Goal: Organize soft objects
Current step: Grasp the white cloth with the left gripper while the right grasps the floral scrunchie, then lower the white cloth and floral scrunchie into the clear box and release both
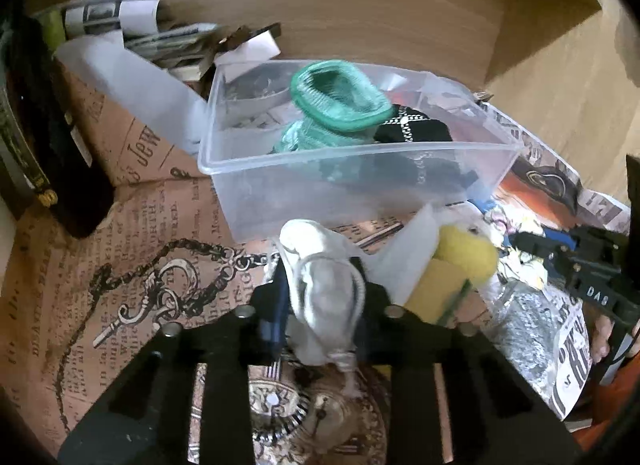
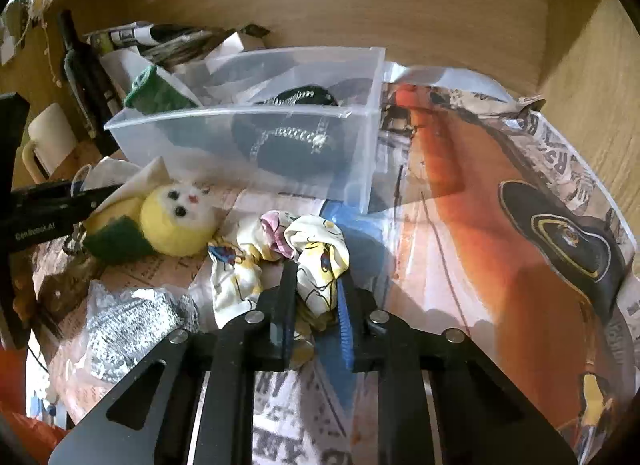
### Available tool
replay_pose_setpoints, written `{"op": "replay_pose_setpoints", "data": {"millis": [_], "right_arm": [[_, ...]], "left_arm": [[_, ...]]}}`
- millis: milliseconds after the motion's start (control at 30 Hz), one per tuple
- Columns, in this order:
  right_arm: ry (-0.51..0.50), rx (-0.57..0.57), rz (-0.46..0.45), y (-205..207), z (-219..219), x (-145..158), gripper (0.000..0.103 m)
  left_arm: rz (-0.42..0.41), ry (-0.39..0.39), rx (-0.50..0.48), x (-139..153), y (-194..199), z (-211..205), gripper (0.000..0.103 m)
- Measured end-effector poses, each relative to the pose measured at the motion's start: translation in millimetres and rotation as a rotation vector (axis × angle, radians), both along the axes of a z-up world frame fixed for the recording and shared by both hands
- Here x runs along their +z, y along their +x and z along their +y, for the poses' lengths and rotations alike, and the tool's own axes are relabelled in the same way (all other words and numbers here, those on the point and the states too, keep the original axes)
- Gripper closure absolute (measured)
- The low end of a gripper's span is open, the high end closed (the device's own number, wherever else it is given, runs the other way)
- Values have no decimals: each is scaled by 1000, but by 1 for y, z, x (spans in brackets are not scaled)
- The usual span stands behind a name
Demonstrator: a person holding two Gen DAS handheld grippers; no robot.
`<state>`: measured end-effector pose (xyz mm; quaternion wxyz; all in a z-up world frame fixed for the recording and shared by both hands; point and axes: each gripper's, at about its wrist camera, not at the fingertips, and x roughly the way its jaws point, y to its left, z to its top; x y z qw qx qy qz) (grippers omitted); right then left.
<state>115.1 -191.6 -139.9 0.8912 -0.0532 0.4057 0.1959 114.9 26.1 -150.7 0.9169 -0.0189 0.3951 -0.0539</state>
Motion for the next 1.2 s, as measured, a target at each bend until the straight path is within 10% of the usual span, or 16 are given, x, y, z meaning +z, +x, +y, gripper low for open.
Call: {"op": "replay_pose_setpoints", "data": {"millis": [833, 1200], "right_arm": [[68, -32, -323, -3, 0, 92, 88], [76, -7, -367, 22, 13, 106, 88]], "left_arm": [[-315, -11, 0, 110, -20, -4, 81], [-298, -39, -6, 116, 36, -8, 80]]}}
